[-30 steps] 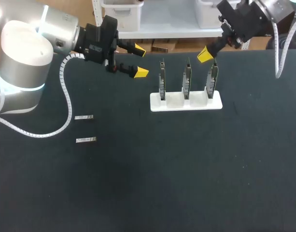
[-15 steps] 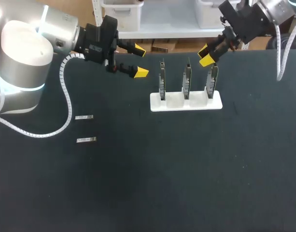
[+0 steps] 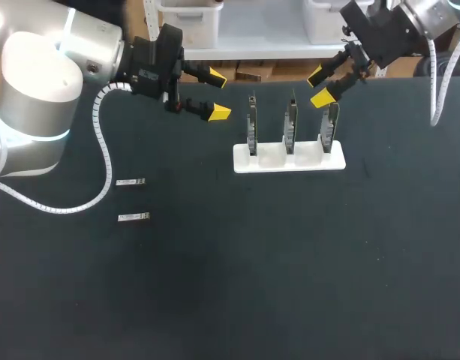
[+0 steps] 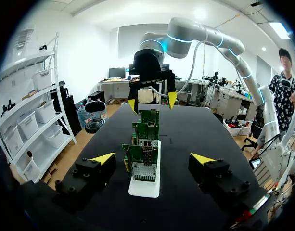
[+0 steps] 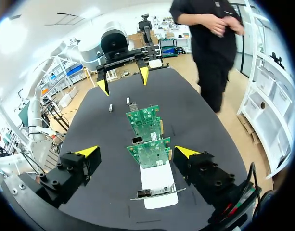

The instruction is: Pick up the optical module with the left hand, and insert it into the network port with the right hand.

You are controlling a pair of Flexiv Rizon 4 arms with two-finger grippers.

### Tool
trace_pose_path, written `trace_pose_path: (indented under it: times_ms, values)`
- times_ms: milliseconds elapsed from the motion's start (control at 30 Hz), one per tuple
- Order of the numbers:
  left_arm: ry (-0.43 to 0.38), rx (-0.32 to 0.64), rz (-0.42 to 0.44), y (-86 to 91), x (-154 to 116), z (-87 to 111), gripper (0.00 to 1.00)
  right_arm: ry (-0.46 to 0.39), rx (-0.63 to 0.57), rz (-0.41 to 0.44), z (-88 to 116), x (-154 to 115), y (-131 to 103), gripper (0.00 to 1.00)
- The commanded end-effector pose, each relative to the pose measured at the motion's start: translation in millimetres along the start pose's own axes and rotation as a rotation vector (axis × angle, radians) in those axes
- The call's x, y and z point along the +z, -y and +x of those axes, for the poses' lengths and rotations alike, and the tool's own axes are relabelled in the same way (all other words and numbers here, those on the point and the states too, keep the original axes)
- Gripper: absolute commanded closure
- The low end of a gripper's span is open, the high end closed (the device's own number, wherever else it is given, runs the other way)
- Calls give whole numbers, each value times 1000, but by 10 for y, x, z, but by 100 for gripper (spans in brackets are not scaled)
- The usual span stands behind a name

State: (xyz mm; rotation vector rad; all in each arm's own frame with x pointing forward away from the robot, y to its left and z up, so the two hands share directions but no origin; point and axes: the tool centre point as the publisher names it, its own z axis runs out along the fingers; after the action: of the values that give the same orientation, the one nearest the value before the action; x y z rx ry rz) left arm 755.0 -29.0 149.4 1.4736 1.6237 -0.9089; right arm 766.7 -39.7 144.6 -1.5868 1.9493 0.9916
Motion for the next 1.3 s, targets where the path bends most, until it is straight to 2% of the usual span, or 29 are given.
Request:
trace_pose_path:
  times_ms: [33,167,367,533,567,633,700,800,1033,1167,1300]
  values:
    - [-4,-2,0,-6,7,-6,0,1,-2,6,7,0,-25,0]
    - [-33,11,-51,-23,-85,13,0,1,-2,6,7,0,-25,0]
    - [-105,31,-150,-30,-410,110,0,1,-2,6,7,0,-25,0]
    - [-252,57,-249,-10,-685,338,0,1,-2,6,7,0,-25,0]
    - [-308,59,-270,-6,-728,400,0,1,-2,6,7,0,-25,0]
    - [-362,73,-287,1,-811,525,0,1,-2,6,7,0,-25,0]
    - [-420,46,-303,-12,-893,666,0,1,-2,6,7,0,-25,0]
    - [-471,-10,-300,-40,-987,859,0,1,-2,6,7,0,-25,0]
    - [-611,-31,-260,22,-1108,1307,0,1,-2,6,7,0,-25,0]
    - [-619,-50,-256,-4,-1133,1392,0,1,-2,6,7,0,-25,0]
    - [-595,-35,-246,-31,-1104,1316,0,1,-2,6,7,0,-25,0]
